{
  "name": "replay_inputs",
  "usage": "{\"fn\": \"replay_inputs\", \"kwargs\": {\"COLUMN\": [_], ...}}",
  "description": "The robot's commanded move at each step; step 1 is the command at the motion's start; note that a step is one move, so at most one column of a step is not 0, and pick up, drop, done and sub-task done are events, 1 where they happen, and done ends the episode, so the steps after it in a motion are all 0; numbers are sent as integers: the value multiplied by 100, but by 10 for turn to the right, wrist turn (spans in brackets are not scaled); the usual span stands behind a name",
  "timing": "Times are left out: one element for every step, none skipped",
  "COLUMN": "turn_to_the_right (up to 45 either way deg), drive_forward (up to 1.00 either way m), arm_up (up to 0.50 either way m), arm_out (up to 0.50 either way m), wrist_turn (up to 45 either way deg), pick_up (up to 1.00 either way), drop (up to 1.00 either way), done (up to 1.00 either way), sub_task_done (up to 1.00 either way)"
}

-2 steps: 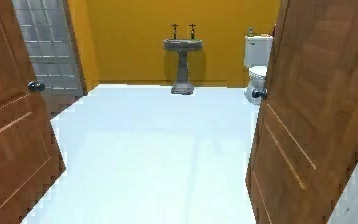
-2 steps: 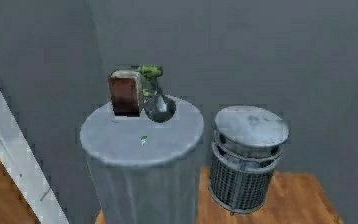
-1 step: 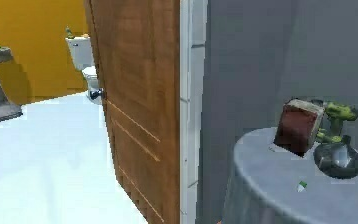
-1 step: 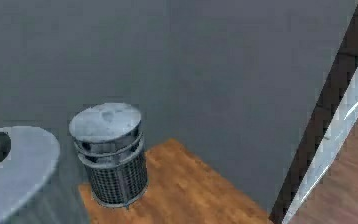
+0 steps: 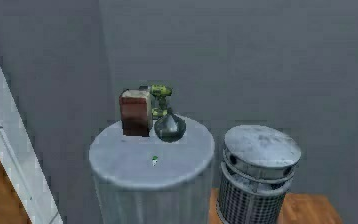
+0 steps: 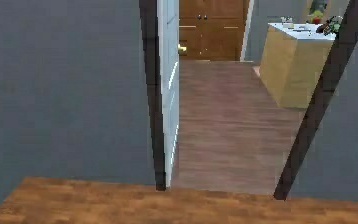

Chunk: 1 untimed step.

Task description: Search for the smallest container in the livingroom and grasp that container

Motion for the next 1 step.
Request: {"fn": "replay_inputs", "kwargs": {"turn_to_the_right": [240], "drive_forward": [0], "arm_up": [0], "arm_out": [0], "wrist_turn": [0], "pick_up": [0], "drop": [0], "done": [0], "sub_task_done": [0]}}
